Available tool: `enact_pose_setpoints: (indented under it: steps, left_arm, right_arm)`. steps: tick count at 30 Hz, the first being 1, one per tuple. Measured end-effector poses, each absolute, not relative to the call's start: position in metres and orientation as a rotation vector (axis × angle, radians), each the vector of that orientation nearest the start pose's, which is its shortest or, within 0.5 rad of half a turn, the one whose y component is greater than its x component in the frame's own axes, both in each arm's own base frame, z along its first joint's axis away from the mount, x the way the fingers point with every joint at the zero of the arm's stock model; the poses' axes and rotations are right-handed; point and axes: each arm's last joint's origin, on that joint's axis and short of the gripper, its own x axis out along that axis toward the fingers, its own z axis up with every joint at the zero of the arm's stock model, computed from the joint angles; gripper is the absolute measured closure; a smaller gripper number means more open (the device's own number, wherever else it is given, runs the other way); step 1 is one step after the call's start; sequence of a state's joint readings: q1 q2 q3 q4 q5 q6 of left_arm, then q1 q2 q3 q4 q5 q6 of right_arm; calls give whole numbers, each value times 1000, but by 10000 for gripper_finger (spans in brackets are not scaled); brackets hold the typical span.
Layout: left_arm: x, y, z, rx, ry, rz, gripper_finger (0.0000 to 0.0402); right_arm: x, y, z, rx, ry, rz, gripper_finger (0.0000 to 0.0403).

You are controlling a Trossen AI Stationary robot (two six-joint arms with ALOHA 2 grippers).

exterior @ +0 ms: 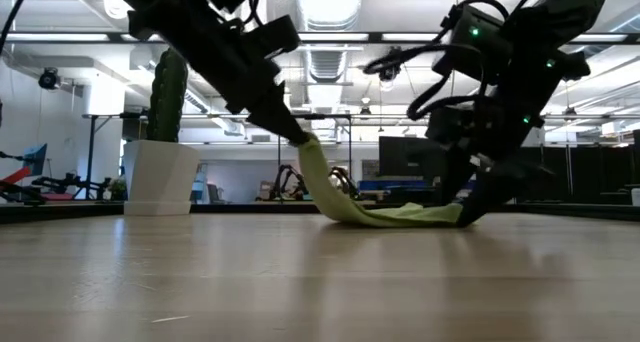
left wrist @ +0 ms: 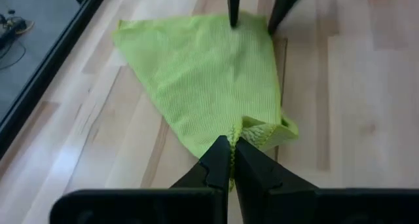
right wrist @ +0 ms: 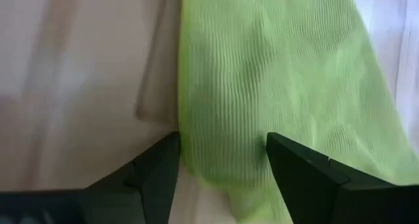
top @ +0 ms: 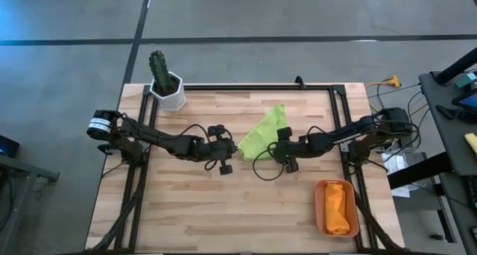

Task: Roll microfiber towels into tight, uniform cylinder then place into a basket
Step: Fold the green microfiber cloth

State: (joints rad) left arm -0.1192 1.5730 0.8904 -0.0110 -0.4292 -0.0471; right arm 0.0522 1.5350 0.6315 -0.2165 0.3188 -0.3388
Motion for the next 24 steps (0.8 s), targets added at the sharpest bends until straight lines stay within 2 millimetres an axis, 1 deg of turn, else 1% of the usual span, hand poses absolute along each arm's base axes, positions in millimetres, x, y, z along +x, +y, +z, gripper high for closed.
enact_pose_setpoints:
  steps: [2,6,11,14,19,24]
  left_arm:
    - [318,-26,196,148,676,316,402]
    - [316,-25,193,158,685,338,402]
    - [318,-25,195,154,672,339,402]
    - [318,-25,196,152,668,339,402]
    - [318,-25,197,150,667,340,402]
    - [318,-25,197,136,665,345,401]
  right_arm:
    - [245,3,130,-500,1165,-63,184]
    - [237,3,142,-457,1160,-92,194]
    - [235,4,141,-483,1153,-58,211]
    - [235,8,137,-524,1160,-12,226]
    - [231,11,127,-572,1198,34,265]
    - [232,11,125,-587,1181,44,300]
